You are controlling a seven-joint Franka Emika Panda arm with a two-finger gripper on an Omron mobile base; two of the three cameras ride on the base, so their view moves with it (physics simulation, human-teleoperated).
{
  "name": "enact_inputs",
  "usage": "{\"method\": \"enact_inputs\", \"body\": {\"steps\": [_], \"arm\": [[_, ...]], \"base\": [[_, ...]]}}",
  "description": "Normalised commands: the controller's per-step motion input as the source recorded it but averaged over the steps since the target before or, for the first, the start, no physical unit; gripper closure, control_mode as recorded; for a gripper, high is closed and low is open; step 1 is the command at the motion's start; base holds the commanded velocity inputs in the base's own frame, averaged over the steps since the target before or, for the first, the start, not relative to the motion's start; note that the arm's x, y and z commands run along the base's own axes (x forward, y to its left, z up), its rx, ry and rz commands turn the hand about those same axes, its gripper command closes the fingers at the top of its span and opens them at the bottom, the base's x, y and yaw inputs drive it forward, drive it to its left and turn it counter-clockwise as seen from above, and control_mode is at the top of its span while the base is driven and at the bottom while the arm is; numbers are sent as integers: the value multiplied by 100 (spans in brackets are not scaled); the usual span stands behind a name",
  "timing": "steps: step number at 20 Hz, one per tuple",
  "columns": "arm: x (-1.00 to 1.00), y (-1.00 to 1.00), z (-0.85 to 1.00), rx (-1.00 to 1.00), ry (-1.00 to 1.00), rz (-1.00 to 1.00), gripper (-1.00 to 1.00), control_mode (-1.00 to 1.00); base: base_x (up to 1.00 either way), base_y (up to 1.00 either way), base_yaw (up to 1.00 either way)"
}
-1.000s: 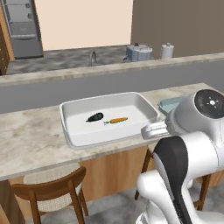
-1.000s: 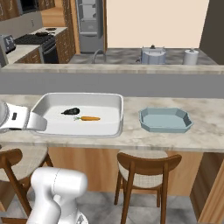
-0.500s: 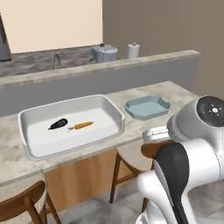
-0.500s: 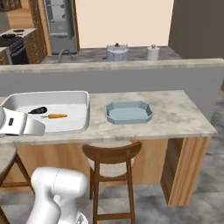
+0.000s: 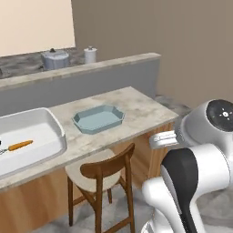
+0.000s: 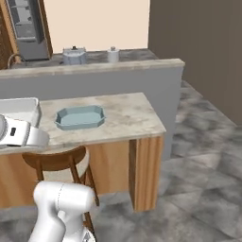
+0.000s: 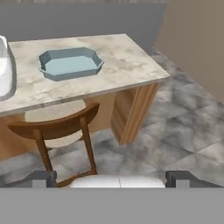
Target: Place the cold items (carrot and eggplant) from the fridge in one tupperware on the dining counter. Place the warm items (kebab skewer and hot dog) in the stove area in another tupperware.
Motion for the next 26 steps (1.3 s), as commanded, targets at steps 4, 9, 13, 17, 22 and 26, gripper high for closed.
{"method": "enact_inputs", "body": {"steps": [4,9,13,17,22,26], "arm": [[0,0,0,0,0,0,-100,100],[0,0,0,0,0,0,-100,100],[0,0,0,0,0,0,-100,100],[0,0,0,0,0,0,-100,100],[0,0,0,0,0,0,-100,100],[0,0,0,0,0,0,-100,100]], "base": [[13,-91,-5],[26,-92,0],[29,-92,1],[32,-88,6],[44,-82,17],[55,-77,26]]}}
